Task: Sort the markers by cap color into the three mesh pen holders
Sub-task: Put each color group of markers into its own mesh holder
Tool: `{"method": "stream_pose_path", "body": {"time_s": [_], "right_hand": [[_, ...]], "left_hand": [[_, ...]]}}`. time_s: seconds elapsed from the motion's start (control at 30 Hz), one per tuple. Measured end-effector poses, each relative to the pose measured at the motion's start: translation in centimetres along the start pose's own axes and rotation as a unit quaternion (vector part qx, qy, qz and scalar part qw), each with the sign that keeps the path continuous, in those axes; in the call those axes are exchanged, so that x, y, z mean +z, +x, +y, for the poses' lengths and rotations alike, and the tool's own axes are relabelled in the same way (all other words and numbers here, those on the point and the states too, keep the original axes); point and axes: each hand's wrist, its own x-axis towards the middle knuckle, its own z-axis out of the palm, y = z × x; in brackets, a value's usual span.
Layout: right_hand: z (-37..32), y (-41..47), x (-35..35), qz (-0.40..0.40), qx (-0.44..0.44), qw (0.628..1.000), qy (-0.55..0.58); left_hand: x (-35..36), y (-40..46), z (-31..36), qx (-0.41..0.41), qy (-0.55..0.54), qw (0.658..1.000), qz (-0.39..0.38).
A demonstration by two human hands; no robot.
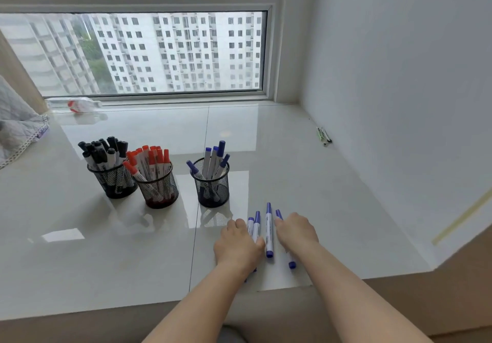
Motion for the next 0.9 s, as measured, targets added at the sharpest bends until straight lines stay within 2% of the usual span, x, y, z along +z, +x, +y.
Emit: {"method": "stream_pose_path", "body": {"time_s": [0.2,0.5,0.57,0.63,0.7,0.77,0.9], "right_hand": [[-1.2,-0.2,1.5,0.007,-0.025,0.996,-0.083],[-0.6,-0.5,1.0,0.022,-0.058,0.995,-0.078],[-0.5,-0.6,0.3,0.007,-0.059,0.996,-0.067],[-0.9,-0.6,-0.5,-0.027,-0.049,0.998,-0.035],[-1.8,-0.2,-1.4,-0.066,-0.037,0.996,0.039],[-3.2,0.3,-1.9,-0.079,-0.026,0.989,0.124],[-7.3,1.0,-3.1,-0.042,-0.03,0.952,0.302]], "left_hand": [[-0.7,0.5,-0.7,-0.01,-0.027,0.999,-0.028],[-2.1,1.0,-2.3,-0.017,-0.08,0.995,-0.053],[-2.7,1.1,-2.6,-0.057,-0.21,0.972,-0.083],[-3.9,1.4,-2.7,-0.1,-0.395,0.905,-0.123],[-5.5,1.7,-2.5,-0.106,-0.505,0.845,-0.142],[-7.5,2.1,-2.3,-0.085,-0.529,0.833,-0.138],[-11.5,3.7,-2.1,-0.035,-0.523,0.846,-0.095]]}}
